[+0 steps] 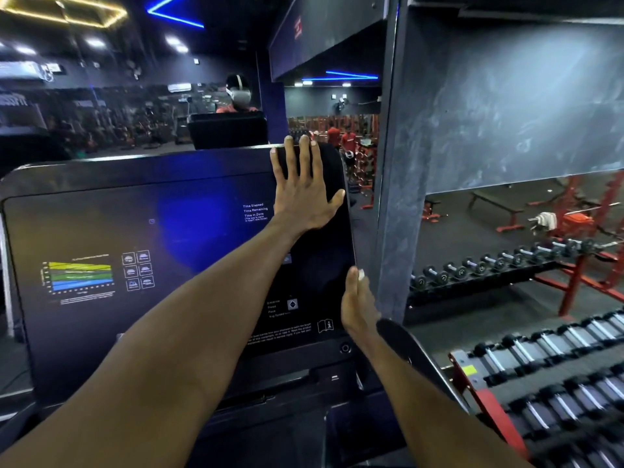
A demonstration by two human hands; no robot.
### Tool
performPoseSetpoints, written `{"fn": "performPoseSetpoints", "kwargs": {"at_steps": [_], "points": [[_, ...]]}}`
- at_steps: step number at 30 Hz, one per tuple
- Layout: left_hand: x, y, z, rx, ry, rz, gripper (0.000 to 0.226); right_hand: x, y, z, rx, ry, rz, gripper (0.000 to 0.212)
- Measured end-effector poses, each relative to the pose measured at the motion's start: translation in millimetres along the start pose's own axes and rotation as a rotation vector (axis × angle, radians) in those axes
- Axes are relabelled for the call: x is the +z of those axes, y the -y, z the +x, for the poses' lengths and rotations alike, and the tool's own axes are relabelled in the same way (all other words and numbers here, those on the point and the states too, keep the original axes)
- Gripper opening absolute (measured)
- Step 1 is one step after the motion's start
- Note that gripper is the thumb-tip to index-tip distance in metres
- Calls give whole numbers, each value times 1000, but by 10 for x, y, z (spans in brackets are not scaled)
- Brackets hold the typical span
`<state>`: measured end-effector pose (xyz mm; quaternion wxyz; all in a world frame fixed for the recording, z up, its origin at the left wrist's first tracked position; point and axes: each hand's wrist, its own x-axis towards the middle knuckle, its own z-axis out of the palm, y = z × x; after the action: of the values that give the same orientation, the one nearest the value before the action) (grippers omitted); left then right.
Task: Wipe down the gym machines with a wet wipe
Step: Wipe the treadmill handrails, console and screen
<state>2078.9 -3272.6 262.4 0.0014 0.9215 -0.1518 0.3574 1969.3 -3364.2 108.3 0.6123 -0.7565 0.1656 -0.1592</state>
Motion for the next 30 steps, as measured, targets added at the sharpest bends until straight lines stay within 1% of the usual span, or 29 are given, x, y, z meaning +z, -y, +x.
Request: {"fn": "performPoseSetpoints", "kwargs": {"at_steps": [2, 3, 5, 7, 8, 10, 12, 15, 17, 18, 20, 22, 24, 27, 30], "points": [[11, -15, -11, -3, -12, -3, 101, 15, -318, -121, 61, -4, 3, 80], [11, -16, -6, -3, -20, -8, 101, 27, -377, -128, 92, -4, 4, 84], [11, -16, -14, -3, -28, -14, 100, 49, -307, -80, 126, -14, 2, 86], [13, -9, -15, 4, -32, -29, 100, 73, -173, 9, 100, -47, -4, 89], [18, -6, -21, 5, -38, -31, 100, 89, -139, 31, 90, -62, -9, 86], [26, 2, -12, 12, -43, -32, 101, 128, -198, 1, 96, -124, -8, 73], [33, 8, -19, 16, -41, -35, 101, 151, -382, -191, 160, -193, 5, 65], [38, 21, -22, 30, -51, -51, 102, 272, -629, -472, 327, -250, 135, 65], [29, 25, -22, 40, -55, -53, 102, 342, -582, -494, 413, -311, 239, 68], [23, 28, -23, 43, -56, -52, 102, 346, -518, -444, 424, -344, 248, 70], [16, 48, -26, 57, -44, -51, 101, 299, -291, -323, 365, -381, 192, 72], [-8, 73, -29, 67, -35, -46, 98, 267, 1, -152, 254, -342, 134, 72], [-54, 105, -24, 82, -32, -60, 92, 279, 264, 15, 193, -304, 42, 75], [-142, 207, -7, 128, -40, -96, 77, 348, 362, 85, 189, -310, -80, 80], [-199, 352, 23, 187, -76, -83, 63, 341, 444, 117, 162, -288, -101, 87]]}}
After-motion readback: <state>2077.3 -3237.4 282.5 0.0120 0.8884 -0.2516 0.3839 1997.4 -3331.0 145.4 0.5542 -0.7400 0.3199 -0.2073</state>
